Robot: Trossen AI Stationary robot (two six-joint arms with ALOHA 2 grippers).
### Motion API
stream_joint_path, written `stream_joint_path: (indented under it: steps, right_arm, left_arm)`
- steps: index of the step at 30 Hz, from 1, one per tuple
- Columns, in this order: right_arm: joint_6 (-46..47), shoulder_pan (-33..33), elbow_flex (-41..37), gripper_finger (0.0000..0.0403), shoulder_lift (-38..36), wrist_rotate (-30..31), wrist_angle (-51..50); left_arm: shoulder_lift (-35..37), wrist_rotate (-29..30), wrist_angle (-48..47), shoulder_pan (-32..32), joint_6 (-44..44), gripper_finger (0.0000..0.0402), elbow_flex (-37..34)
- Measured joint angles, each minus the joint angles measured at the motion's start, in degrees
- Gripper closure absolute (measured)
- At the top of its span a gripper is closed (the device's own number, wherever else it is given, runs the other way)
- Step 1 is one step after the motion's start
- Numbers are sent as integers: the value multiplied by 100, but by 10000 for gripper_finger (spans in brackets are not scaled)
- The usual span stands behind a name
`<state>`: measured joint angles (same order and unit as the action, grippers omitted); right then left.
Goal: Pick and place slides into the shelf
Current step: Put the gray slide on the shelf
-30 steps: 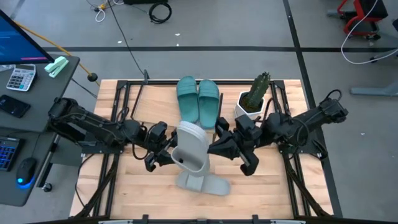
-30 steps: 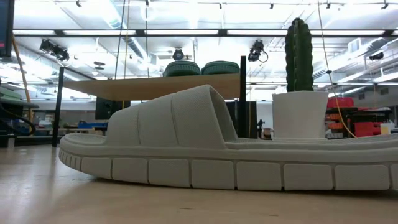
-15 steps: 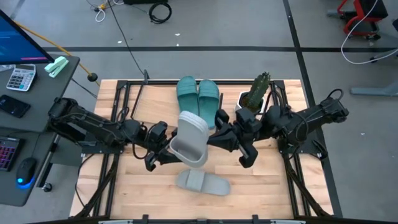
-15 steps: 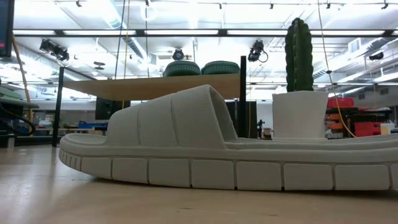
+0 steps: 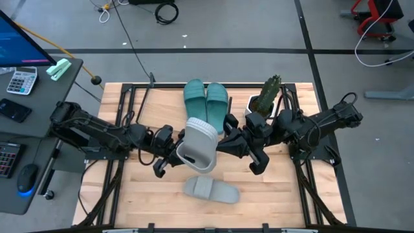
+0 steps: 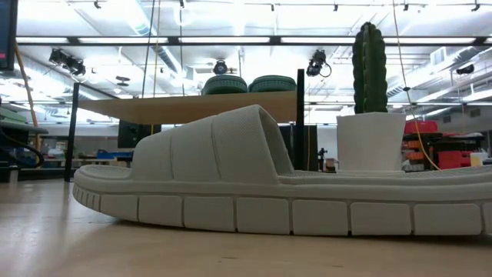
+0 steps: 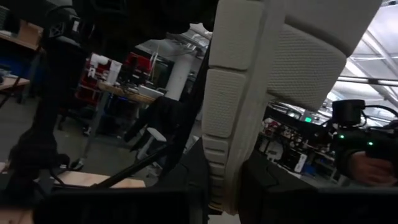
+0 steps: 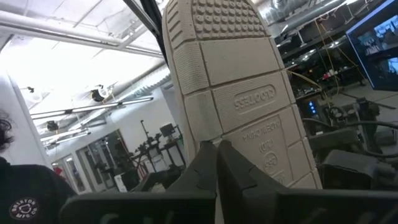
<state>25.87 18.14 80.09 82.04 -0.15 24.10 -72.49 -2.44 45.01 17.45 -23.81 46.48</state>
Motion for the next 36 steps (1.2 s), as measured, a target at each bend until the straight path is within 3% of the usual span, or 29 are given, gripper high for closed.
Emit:
stream_joint_path:
  steps: [4,11,15,19,25,36]
  right_arm:
    - [70,-8,0,384,0,-289,0]
    - [-229,8,0,289,-8,-902,-156]
    - [-244,5,0,248,-228,-922,-939]
    - [-298,79,0,235,-621,-835,-1848]
    - [-118,416,0,238,-1389,-336,-3545]
    - [157,1217,0,239,-2080,1607,-5831]
  left_arm:
    - [0,114,-2,2,18,355,0]
    - [2,254,15,2,-74,355,0]
    - [2,267,6,8,-280,355,0]
    - [2,525,-32,112,-278,355,0]
    - [18,1422,-644,226,-696,355,0]
    - [26,2752,-1463,243,-3643,356,0]
